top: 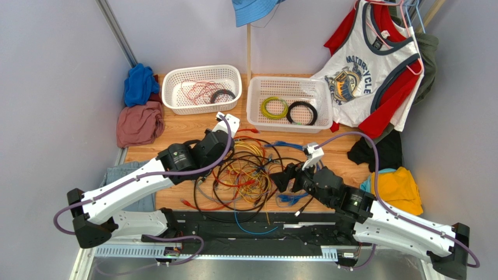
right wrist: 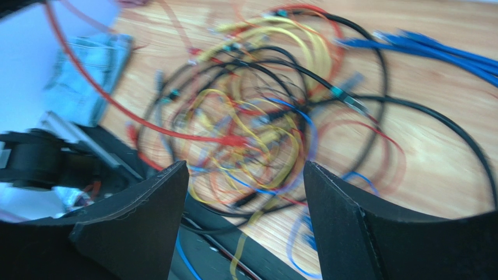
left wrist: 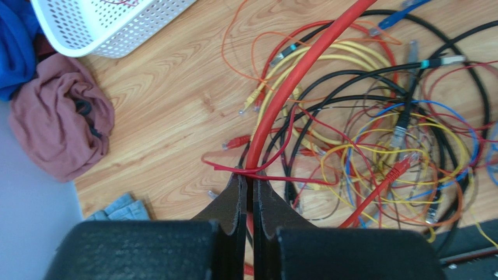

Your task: Untangle the cables

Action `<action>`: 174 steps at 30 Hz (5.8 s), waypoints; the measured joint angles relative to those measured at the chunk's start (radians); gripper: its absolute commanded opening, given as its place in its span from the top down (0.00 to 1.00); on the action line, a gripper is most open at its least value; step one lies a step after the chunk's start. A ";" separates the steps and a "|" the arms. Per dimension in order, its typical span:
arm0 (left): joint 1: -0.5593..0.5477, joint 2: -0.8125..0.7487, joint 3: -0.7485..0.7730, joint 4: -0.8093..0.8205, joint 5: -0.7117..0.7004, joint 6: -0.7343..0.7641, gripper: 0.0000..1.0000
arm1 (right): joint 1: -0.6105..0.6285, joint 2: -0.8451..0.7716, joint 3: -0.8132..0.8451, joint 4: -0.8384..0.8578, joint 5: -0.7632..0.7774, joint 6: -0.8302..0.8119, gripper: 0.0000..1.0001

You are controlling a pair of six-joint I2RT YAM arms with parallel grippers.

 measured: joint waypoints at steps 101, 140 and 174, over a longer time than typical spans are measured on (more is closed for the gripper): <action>0.889 0.905 0.895 0.328 0.300 -0.241 0.38 | 0.000 -0.002 0.018 -0.076 0.137 -0.097 0.37; 0.224 -0.261 -0.631 0.438 0.278 -0.531 0.06 | 0.000 0.109 0.016 -0.062 -0.014 0.034 0.41; 0.217 -0.455 -0.797 0.510 0.385 -0.610 0.09 | -0.489 0.491 0.121 -0.023 0.091 0.097 0.30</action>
